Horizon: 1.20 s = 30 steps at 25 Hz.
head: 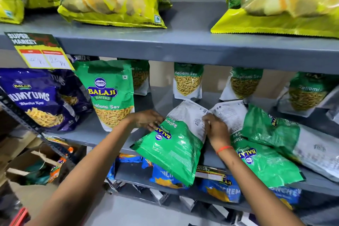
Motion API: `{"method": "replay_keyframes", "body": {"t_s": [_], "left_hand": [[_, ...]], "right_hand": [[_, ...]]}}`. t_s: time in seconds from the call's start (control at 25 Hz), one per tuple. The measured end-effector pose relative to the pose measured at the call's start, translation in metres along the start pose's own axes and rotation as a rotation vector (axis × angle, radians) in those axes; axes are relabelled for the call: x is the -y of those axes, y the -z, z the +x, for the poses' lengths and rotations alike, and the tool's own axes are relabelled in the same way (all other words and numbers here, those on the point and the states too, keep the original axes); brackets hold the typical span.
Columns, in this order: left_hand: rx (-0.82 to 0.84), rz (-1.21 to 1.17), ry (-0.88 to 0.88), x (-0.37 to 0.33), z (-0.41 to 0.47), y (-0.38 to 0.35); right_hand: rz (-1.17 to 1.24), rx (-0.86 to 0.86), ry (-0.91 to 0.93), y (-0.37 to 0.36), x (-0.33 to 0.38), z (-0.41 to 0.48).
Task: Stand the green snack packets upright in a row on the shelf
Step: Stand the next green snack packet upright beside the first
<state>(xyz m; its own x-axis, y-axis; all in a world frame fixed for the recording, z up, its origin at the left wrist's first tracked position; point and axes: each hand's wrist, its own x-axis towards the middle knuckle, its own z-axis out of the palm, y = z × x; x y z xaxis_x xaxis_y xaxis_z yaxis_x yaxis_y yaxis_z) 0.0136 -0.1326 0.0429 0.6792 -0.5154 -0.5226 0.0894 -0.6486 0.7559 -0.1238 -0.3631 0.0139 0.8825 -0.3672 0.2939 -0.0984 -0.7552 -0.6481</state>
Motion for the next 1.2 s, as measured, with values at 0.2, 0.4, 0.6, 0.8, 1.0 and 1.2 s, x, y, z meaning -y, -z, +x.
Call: {"method": "replay_keyframes", "body": {"t_s": [0.2,0.4,0.6,0.8,1.0,1.2], "left_hand": [[0.038,-0.110,0.015,0.019,0.003,-0.005],[-0.016,-0.196,0.013,0.026,0.006,-0.008],[-0.117,-0.636,-0.072,0.019,0.003,0.000],[-0.202,-0.933,-0.070,-0.015,0.012,0.010],[-0.304,-0.709,-0.101,-0.012,0.021,-0.001],[-0.225,-0.338,-0.274,0.005,0.031,-0.037]], "right_hand": [[-0.288,0.141,0.173,-0.007,-0.016,-0.024],[-0.141,-0.060,0.256,-0.019,-0.025,-0.041],[0.106,-0.229,0.167,-0.018,-0.011,-0.022],[0.214,-0.344,0.058,-0.012,-0.001,0.016],[0.487,-0.156,-0.116,-0.019,-0.004,0.032],[0.433,0.136,-0.164,-0.024,-0.008,0.037]]}}
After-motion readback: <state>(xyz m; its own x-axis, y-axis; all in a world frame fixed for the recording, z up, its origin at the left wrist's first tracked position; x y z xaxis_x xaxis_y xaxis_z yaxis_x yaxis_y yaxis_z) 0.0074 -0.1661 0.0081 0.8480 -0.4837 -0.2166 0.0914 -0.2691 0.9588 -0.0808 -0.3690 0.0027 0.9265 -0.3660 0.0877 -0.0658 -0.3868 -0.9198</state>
